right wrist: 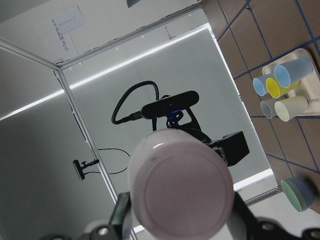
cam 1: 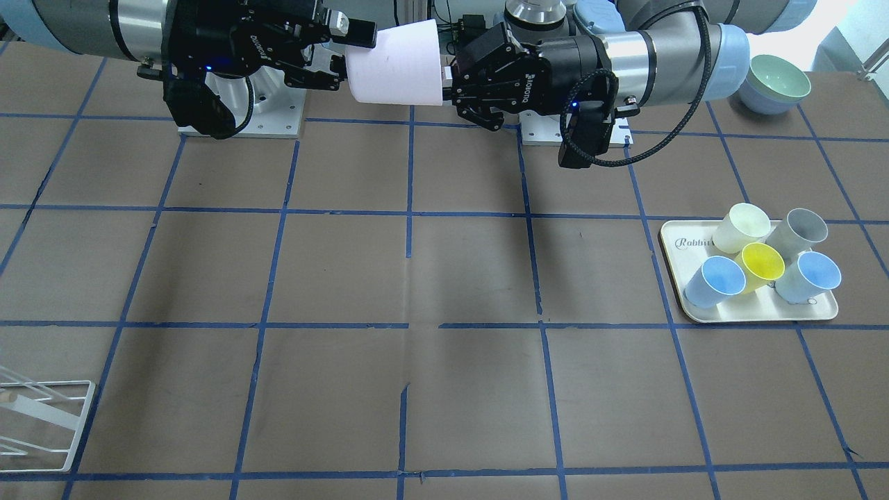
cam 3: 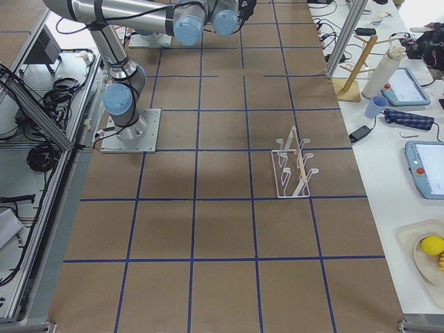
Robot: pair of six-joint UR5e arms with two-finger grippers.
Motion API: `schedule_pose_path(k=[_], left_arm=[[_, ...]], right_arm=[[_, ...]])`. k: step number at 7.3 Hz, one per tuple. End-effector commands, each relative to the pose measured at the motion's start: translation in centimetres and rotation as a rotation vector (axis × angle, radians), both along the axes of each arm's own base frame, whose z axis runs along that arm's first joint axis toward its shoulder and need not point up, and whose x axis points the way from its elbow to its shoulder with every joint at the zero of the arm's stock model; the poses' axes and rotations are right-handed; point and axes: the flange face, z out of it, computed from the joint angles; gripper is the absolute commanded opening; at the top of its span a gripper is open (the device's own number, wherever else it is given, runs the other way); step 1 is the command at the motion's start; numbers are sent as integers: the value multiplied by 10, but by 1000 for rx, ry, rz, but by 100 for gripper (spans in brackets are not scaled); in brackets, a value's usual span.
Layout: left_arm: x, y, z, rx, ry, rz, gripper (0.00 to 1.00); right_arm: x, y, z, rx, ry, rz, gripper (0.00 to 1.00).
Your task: Transfer IKEA cup to right arm and place on rack
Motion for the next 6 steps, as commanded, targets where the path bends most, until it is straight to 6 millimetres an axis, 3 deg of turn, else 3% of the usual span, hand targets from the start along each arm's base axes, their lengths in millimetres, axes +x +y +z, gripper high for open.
schedule_pose_path(k=[1, 2, 4, 6], left_arm=[[0, 0, 0, 6, -4, 1, 100], [0, 0, 3, 37, -4, 3, 100], [3, 1, 7, 35, -10, 9, 100], [8, -7, 9, -24, -260, 2, 100]], right_arm=[[-21, -7, 0, 0, 6, -42, 0], [-42, -13, 2, -4, 7, -88, 0], [-66, -19, 7, -24, 32, -128, 0], [-126, -25, 4, -16, 109, -220, 0]])
